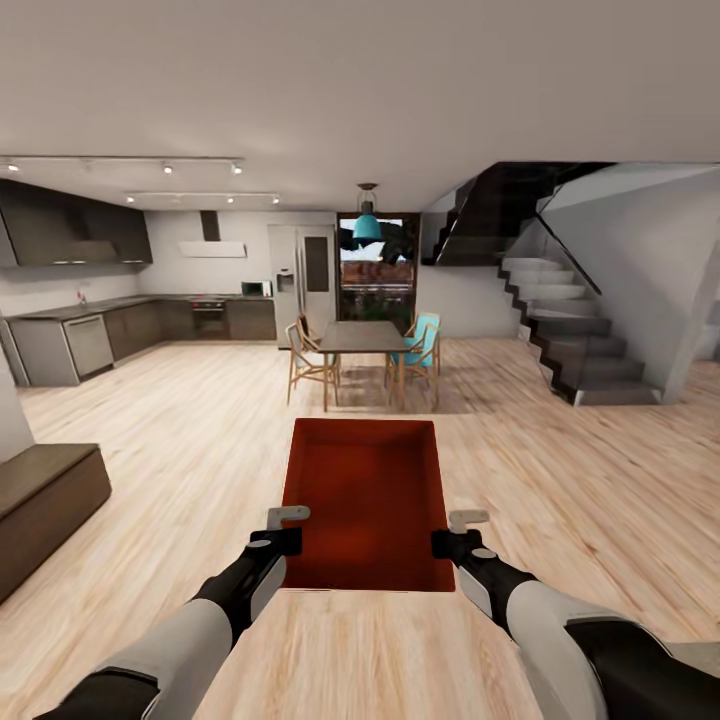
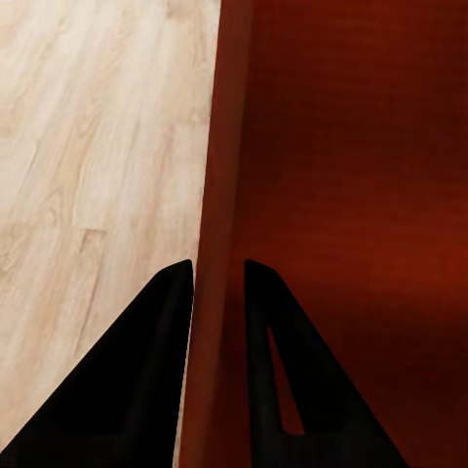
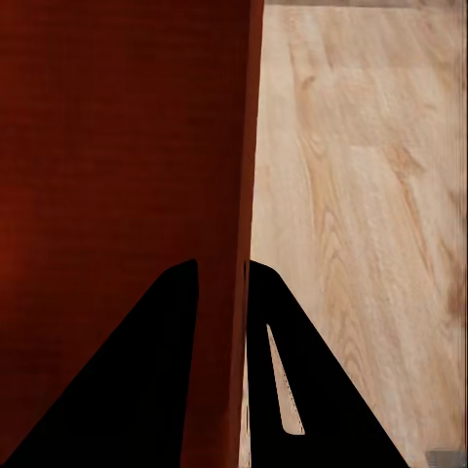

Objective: Move the two storage containers from the living room to the garage. In the garage, place one container on the floor and stack the other container on top of it (either order is fine).

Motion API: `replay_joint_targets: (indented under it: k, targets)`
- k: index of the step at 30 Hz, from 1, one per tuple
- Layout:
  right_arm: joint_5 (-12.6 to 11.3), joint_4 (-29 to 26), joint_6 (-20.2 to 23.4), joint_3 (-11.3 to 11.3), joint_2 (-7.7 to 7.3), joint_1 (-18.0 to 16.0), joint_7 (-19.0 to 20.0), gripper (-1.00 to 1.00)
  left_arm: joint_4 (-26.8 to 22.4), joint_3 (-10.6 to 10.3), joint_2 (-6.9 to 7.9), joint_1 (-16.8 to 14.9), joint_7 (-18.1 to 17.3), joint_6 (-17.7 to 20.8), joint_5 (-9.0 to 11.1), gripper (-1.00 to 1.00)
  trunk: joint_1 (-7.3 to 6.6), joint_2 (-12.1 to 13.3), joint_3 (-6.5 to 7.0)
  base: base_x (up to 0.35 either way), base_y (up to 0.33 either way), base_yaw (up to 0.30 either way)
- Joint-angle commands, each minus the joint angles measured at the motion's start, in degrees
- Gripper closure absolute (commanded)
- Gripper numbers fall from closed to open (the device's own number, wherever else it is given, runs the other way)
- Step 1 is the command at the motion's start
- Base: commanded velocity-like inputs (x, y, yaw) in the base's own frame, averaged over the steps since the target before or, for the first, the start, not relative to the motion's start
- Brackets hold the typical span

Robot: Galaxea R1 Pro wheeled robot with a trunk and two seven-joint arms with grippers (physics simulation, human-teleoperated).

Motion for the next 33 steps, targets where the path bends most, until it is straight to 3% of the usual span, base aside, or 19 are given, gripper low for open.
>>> replay_joint_targets:
  k: [1, 6, 33]
  targets:
    - [0.0, 0.2, -0.2, -0.7, 0.03, 0.0, 0.0, 1.0, -0.3, 4.8, 3.35, -0.1, 0.8, -3.2, -0.8, 1.0, 0.05, -0.1, -0.09, 0.321, 0.0, -0.247]
    - [0.0, 0.2, -0.2, -0.7, 0.03, 0.0, 0.0, 1.0, -0.3, 4.7, 3.61, -0.1, 0.8, -3.2, -0.8, 1.0, 0.05, -0.1, -0.09, 0.321, 0.0, -0.203]
    - [-0.1, 0.2, -0.2, -0.7, 0.03, 0.0, -0.1, 1.0, -0.4, 4.7, 4.07, -0.1, 0.8, -3.2, -0.7, 1.0, 0.05, -0.1, -0.09, 0.322, 0.0, -0.003]
